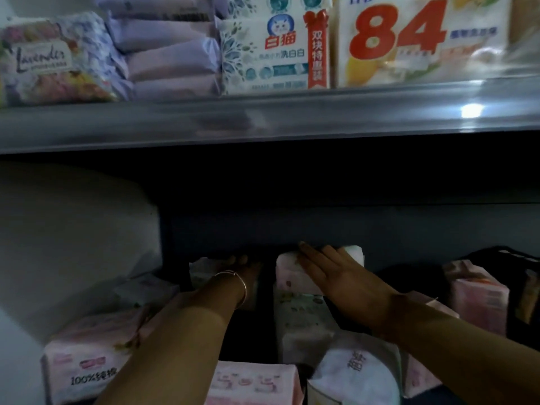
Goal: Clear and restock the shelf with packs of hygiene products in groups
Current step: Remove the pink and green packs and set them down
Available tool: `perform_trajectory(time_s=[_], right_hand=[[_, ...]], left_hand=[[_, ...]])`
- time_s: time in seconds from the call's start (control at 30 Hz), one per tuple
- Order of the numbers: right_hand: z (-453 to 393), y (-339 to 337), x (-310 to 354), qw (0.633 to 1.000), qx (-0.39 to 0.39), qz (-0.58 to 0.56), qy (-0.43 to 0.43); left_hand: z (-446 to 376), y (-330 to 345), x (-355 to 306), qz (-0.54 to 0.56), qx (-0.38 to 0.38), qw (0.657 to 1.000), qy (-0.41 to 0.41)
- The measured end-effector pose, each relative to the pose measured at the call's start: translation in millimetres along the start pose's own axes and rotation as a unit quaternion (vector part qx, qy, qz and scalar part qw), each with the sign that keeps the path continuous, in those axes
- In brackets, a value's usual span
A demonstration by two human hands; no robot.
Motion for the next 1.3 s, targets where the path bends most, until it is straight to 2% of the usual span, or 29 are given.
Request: perform_trajectory(time_s=[0.13, 0.23, 0.43, 0.67, 0.97, 1.3], right_hand=[[-3.3, -1.2, 5.0, 0.999, -0.046, 0.008, -0.027], [-5.0, -1.8, 3.2, 0.998, -0.052, 0.032, -0.012], [-1.7, -5.8, 8.2, 0.998, -0.058, 0.029, -0.013], [10.6, -49.2, 14.6, 0.995, -0.095, 0.028, -0.022], [57.7, -120.0, 17.1, 0.997, -0.072, -0.008, 0.024], [124.6, -216.8, 47.6, 0.992, -0.122, 0.006, 0.023]], left_hand=[[-3.8, -5.9, -4.3, -0.032, -0.041, 0.999, 0.002], [-5.5, 1.6, -6.4, -0.011, -0.025, 1.0, 0.006], [7.9, 0.8, -14.2, -0.126, -0.01, 0.992, 0.013], [51.2, -50.9, -35.3, -0.173, -0.121, 0.976, 0.043], [131.3, -101.6, -79.1, -0.188, -0.132, 0.972, 0.059], [262.0, -147.0, -131.0, -0.267, -0.241, 0.93, 0.072]])
Point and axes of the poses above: each hand's wrist, its own z-axis away from the middle knuckle, its own y-axis out of the palm, x = y × z, the point moved 9 cm from there along -z, towards the middle knuckle, and after that the axes turned 3 degrees about -z, right-handed, at the moved point
